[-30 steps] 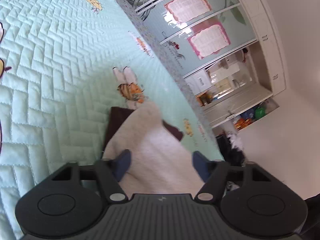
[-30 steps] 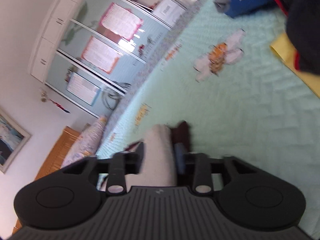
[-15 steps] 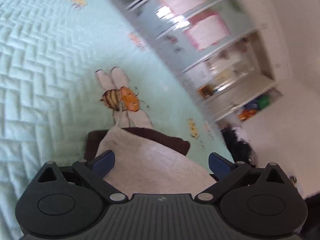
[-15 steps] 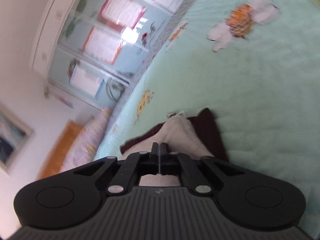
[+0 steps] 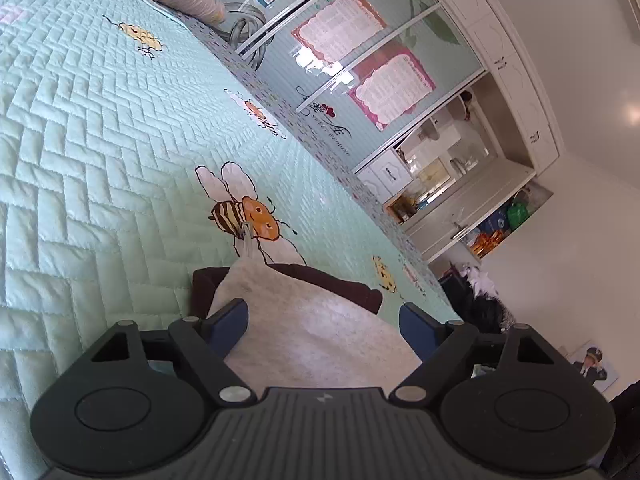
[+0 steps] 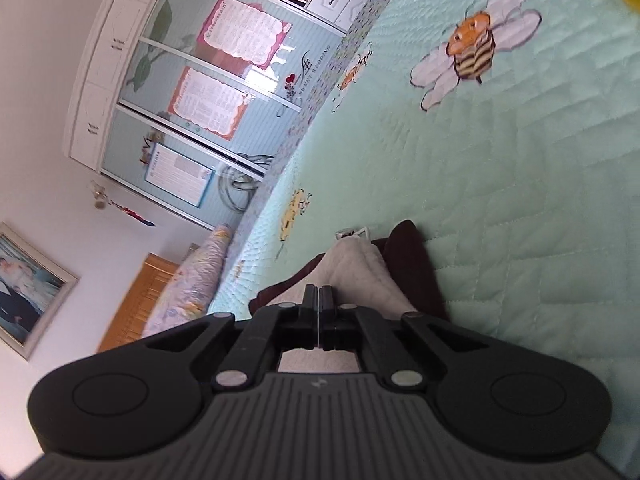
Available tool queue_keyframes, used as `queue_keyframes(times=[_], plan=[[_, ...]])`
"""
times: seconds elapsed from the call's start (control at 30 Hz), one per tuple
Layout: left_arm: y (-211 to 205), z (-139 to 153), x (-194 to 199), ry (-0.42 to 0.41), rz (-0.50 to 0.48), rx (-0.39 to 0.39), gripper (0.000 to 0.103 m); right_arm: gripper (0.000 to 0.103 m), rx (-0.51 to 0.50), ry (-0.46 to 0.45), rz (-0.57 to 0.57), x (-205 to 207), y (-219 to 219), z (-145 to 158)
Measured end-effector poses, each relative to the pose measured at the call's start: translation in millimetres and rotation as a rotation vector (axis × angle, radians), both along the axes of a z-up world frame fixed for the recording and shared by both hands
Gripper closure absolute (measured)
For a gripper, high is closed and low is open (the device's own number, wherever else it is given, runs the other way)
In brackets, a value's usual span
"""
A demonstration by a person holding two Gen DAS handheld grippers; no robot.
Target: Fold clothes
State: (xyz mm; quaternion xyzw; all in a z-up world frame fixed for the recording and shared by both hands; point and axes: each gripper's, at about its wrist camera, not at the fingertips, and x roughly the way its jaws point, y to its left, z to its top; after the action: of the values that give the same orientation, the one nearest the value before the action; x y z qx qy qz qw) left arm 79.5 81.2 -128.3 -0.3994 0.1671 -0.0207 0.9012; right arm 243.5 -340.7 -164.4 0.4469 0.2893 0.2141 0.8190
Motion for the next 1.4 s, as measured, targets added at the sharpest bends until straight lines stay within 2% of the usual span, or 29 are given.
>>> queue_keyframes(times=[0.07,0.1,0.13,0.17,0.2,0.27,0.33,0.4,0.47,0.5,0.53,0.57,0.67,0.73,0.83,0.93,1.0,1.1,1.2,1.27,1.33,1.4], plan=[[-3,6,0,0.033,-0.002,0.029,0.018,0.078,-0.036,-0.037,0.003,-17,0,15],[-6,11,-1,0.054,0.001,0.042,0.018,0.053,-0.053,-0.055,0.004,-26,0,23],[-9,17,-3,0.074,0.008,0.047,0.018,0.037,-0.070,-0.077,0.010,-35,0,31],[-12,24,-7,0.088,0.017,0.046,0.013,0.035,-0.077,-0.109,0.035,-48,1,39],[-16,30,-15,0.082,0.024,0.029,0.005,0.035,-0.065,-0.143,0.073,-59,4,47],[-28,40,-33,0.034,0.007,-0.022,0.002,0.034,-0.042,-0.197,0.155,-79,12,62],[-46,48,-48,-0.012,-0.053,-0.034,0.001,0.034,-0.031,-0.202,0.226,-91,22,67],[-69,48,-52,0.008,-0.117,0.017,0.001,0.034,-0.037,-0.166,0.273,-94,33,60],[-83,39,-50,0.080,-0.156,0.050,0.001,0.036,-0.107,-0.082,0.269,-89,40,44],[-89,35,-50,0.114,-0.160,0.071,0.004,0.056,-0.146,-0.039,0.264,-88,41,35],[-93,33,-52,0.129,-0.157,0.106,0.006,0.089,-0.188,-0.004,0.255,-88,41,26],[-96,32,-54,0.137,-0.162,0.137,0.007,0.103,-0.228,0.002,0.236,-90,37,21],[-103,34,-59,0.179,-0.174,0.192,0.007,0.103,-0.120,0.067,0.220,-94,15,11],[-113,38,-62,0.211,-0.180,0.273,0.007,0.103,-0.151,0.062,0.224,-103,9,14],[-139,45,-65,0.279,-0.188,0.442,0.007,0.103,-0.200,0.058,0.235,-115,7,14],[-164,50,-67,0.351,-0.200,0.597,0.001,0.103,-0.211,0.063,0.236,-122,7,10],[-174,52,-70,0.382,-0.205,0.656,0.001,0.103,-0.211,0.075,0.229,-123,6,10],[-177,53,-74,0.403,-0.207,0.690,0.001,0.102,-0.236,0.083,0.221,-129,5,14],[-181,58,-75,0.419,-0.187,0.713,0.001,0.092,-0.268,0.076,0.219,-134,8,24],[-185,64,-75,0.427,-0.166,0.731,0.001,0.076,-0.291,0.056,0.227,-137,12,33],[-192,76,-78,0.412,-0.135,0.770,0.001,0.050,-0.318,0.014,0.238,-140,20,45],[-201,90,-75,0.394,-0.130,0.818,0.001,0.044,-0.344,-0.029,0.249,-141,28,57]])
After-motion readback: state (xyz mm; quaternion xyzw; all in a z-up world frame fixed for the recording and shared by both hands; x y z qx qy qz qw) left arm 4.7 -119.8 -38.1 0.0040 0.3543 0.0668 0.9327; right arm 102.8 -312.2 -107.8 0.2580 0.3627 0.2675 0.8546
